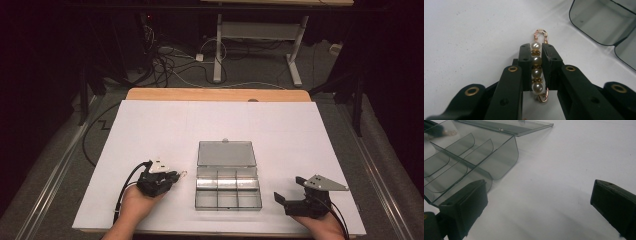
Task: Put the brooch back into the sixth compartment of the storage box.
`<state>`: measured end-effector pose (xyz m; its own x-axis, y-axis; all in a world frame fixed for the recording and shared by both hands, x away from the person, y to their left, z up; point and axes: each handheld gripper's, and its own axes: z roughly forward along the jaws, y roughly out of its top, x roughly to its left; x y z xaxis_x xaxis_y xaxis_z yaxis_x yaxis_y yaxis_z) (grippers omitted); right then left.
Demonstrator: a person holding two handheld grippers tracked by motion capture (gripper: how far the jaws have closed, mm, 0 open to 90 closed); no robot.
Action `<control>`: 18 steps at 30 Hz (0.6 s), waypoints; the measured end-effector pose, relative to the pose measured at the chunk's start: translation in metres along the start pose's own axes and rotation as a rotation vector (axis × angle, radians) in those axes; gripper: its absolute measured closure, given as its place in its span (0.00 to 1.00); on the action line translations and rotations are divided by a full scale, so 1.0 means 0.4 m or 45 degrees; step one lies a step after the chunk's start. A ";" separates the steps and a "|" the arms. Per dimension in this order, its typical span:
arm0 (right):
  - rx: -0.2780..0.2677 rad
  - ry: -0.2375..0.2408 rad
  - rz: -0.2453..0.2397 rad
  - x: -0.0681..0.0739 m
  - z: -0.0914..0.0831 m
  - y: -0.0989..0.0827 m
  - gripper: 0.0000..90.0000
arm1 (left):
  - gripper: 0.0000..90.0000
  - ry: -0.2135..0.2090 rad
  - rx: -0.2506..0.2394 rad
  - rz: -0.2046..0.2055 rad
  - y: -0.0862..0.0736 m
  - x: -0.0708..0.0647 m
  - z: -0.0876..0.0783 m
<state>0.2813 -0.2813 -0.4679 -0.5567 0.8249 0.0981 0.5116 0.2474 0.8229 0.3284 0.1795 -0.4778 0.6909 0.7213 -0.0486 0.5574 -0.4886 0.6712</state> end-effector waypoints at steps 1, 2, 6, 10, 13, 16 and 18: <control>-0.002 0.000 -0.002 0.000 0.000 0.000 0.02 | 0.85 0.003 0.003 -0.001 0.000 0.000 -0.002; -0.002 0.001 -0.006 0.001 0.000 0.000 0.02 | 0.85 -0.007 0.003 -0.013 0.000 0.000 -0.005; 0.009 0.000 -0.031 0.002 0.002 -0.005 0.01 | 0.85 -0.041 -0.026 -0.047 0.001 -0.001 -0.019; -0.001 -0.011 -0.036 0.000 0.004 -0.002 0.00 | 0.85 -0.084 -0.047 -0.073 -0.003 -0.006 -0.027; 0.005 -0.014 -0.042 0.000 0.008 -0.001 0.00 | 0.85 -0.106 -0.064 -0.077 -0.004 -0.006 -0.032; 0.005 -0.011 -0.040 -0.002 0.009 0.000 0.00 | 0.85 -0.121 -0.070 -0.081 -0.007 -0.007 -0.033; 0.009 -0.010 -0.039 -0.001 0.011 0.000 0.00 | 0.85 -0.125 -0.074 -0.083 -0.008 -0.008 -0.035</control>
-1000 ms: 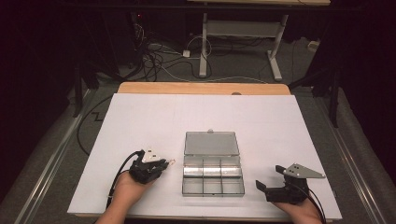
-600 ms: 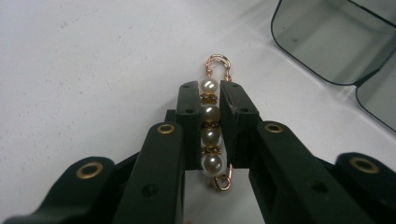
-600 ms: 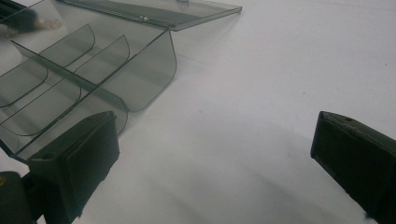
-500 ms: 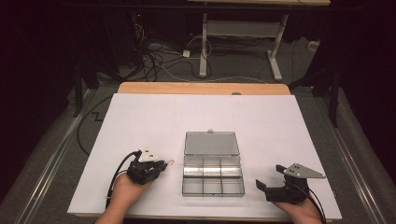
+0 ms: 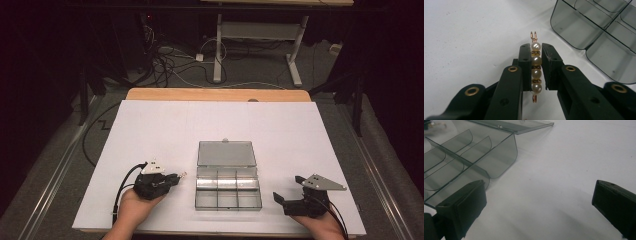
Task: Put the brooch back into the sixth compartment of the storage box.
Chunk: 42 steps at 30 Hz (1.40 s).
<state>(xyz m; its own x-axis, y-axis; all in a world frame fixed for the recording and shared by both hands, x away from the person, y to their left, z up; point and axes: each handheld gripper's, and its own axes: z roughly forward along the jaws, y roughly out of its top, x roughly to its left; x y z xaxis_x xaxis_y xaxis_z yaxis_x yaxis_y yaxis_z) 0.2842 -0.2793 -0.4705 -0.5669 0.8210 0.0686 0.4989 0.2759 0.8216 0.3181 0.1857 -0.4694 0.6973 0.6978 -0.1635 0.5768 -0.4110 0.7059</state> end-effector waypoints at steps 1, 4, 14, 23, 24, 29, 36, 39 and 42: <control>0.001 0.002 -0.002 0.001 0.001 0.000 0.00 | 0.85 0.000 -0.002 0.001 0.000 0.000 -0.001; 0.003 0.004 -0.003 0.003 0.002 0.000 0.00 | 0.85 -0.008 -0.014 -0.005 0.000 0.000 -0.007; 0.001 0.006 -0.009 0.002 0.000 0.000 0.00 | 0.85 -0.023 -0.022 -0.011 0.001 -0.002 -0.012; 0.002 0.010 -0.014 0.003 0.000 0.000 0.00 | 0.85 -0.028 -0.030 -0.013 0.001 -0.005 -0.016; 0.002 0.010 -0.014 0.003 0.000 0.000 0.00 | 0.85 -0.028 -0.031 -0.013 0.001 -0.005 -0.016; 0.000 0.010 -0.018 0.002 -0.001 0.000 0.00 | 0.85 -0.034 -0.029 -0.008 0.002 -0.008 -0.015; 0.002 0.010 -0.016 0.003 -0.001 0.000 0.00 | 0.85 -0.046 -0.037 0.000 0.007 -0.018 -0.018; 0.000 0.010 -0.017 0.003 0.000 0.000 0.00 | 0.85 -0.054 -0.044 0.004 0.010 -0.024 -0.021; 0.000 0.010 -0.011 0.004 0.000 0.001 0.00 | 0.85 -0.062 -0.048 0.011 0.014 -0.030 -0.023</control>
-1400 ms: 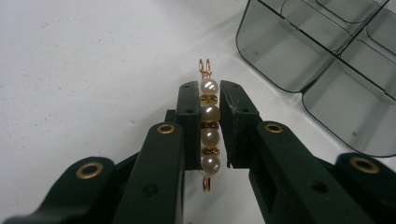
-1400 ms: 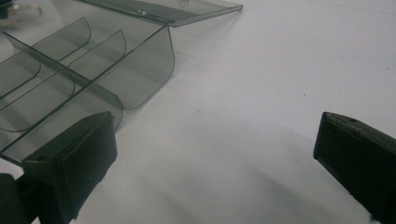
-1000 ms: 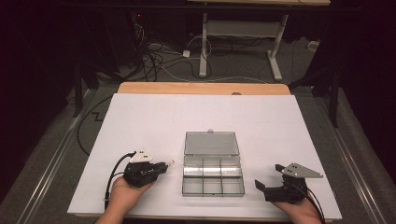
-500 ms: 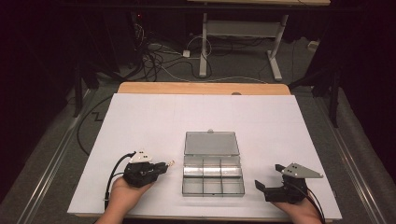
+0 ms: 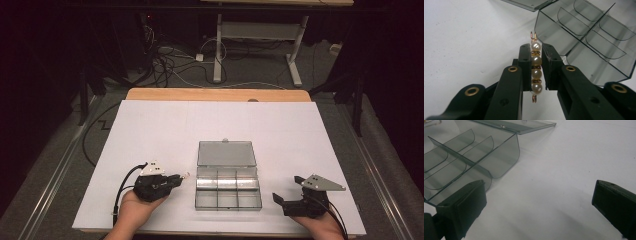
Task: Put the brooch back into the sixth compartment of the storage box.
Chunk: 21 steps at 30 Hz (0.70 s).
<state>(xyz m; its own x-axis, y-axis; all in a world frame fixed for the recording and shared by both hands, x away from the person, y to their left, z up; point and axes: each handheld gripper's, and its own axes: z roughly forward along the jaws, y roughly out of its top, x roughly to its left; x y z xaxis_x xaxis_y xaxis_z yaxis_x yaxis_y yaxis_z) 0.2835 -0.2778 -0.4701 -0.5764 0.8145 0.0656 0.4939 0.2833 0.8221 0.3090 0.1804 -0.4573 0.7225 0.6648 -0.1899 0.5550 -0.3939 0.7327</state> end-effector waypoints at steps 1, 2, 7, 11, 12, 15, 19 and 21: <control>-0.002 0.001 0.001 0.001 0.000 0.000 0.00 | 0.85 -0.001 -0.001 0.002 0.001 -0.001 -0.001; 0.001 0.002 0.002 0.001 0.000 0.000 0.00 | 0.85 -0.003 -0.004 0.002 0.002 -0.003 -0.002; -0.001 0.003 0.005 -0.001 0.001 -0.001 0.00 | 0.85 -0.012 -0.028 0.000 0.009 -0.009 -0.010; -0.002 0.003 0.004 0.000 0.000 0.000 0.00 | 0.85 -0.015 -0.048 0.007 0.016 -0.014 -0.017; -0.003 0.003 0.004 0.000 0.000 0.000 0.00 | 0.85 -0.017 -0.049 0.007 0.018 -0.016 -0.018; -0.004 0.002 0.004 0.001 0.000 0.000 0.00 | 0.85 -0.020 -0.050 0.019 0.024 -0.023 -0.018; -0.004 0.002 0.005 0.000 0.001 0.000 0.00 | 0.85 -0.034 -0.060 0.019 0.031 -0.031 -0.019; -0.003 0.003 0.006 0.000 0.000 0.000 0.00 | 0.85 -0.035 -0.065 0.025 0.034 -0.036 -0.020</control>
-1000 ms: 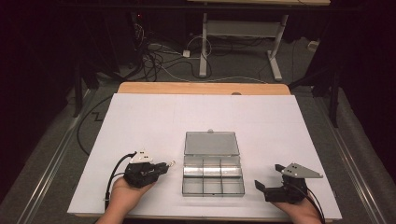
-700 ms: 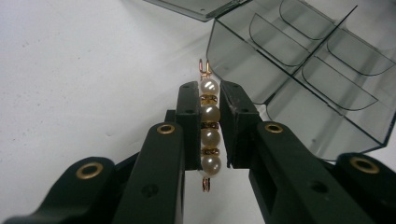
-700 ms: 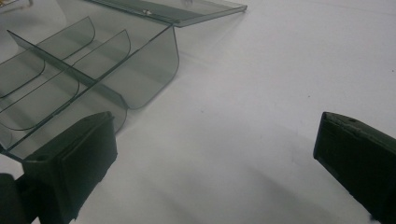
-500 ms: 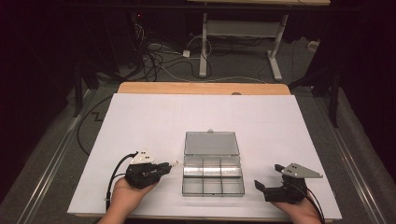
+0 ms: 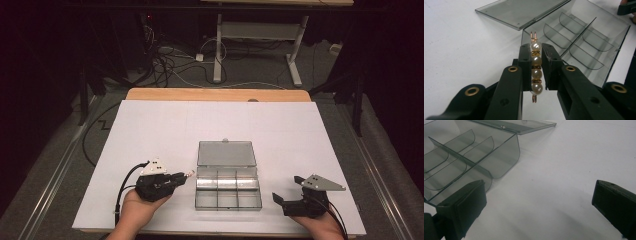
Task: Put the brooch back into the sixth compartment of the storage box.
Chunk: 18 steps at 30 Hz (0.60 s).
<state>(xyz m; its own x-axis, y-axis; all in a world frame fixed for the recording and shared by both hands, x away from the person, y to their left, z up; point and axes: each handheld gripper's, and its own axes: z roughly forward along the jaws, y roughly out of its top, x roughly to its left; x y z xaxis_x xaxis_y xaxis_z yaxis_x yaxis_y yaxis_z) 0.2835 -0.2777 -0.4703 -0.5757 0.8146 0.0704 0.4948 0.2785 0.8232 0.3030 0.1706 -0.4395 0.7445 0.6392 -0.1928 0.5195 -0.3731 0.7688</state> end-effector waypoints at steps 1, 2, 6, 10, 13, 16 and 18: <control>0.000 0.000 -0.003 0.000 -0.001 0.000 0.00 | 0.85 -0.004 -0.004 -0.001 0.001 -0.002 -0.001; -0.006 0.001 -0.007 -0.001 -0.001 0.001 0.00 | 0.85 -0.010 -0.006 -0.001 0.002 -0.004 -0.001; -0.007 0.001 -0.005 -0.001 -0.001 0.001 0.00 | 0.85 -0.009 0.001 0.004 0.008 -0.009 0.002; -0.009 0.003 -0.002 0.002 0.000 0.002 0.00 | 0.85 -0.012 0.013 0.009 0.017 -0.013 0.009; -0.004 0.005 0.003 0.002 0.000 0.001 0.00 | 0.85 -0.018 0.020 0.017 0.023 -0.022 0.017; -0.007 0.004 0.005 0.000 -0.002 0.001 0.00 | 0.85 -0.022 0.018 0.025 0.028 -0.031 0.024; -0.011 0.002 0.006 0.000 -0.003 0.001 0.00 | 0.85 -0.026 0.015 0.026 0.032 -0.035 0.027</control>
<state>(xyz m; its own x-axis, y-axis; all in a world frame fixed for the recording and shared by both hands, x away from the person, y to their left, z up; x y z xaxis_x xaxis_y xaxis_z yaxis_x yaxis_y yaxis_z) 0.2830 -0.2780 -0.4692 -0.5746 0.8150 0.0751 0.4920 0.2706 0.8275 0.3037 0.1497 -0.4336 0.7634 0.6174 -0.1900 0.5090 -0.3939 0.7654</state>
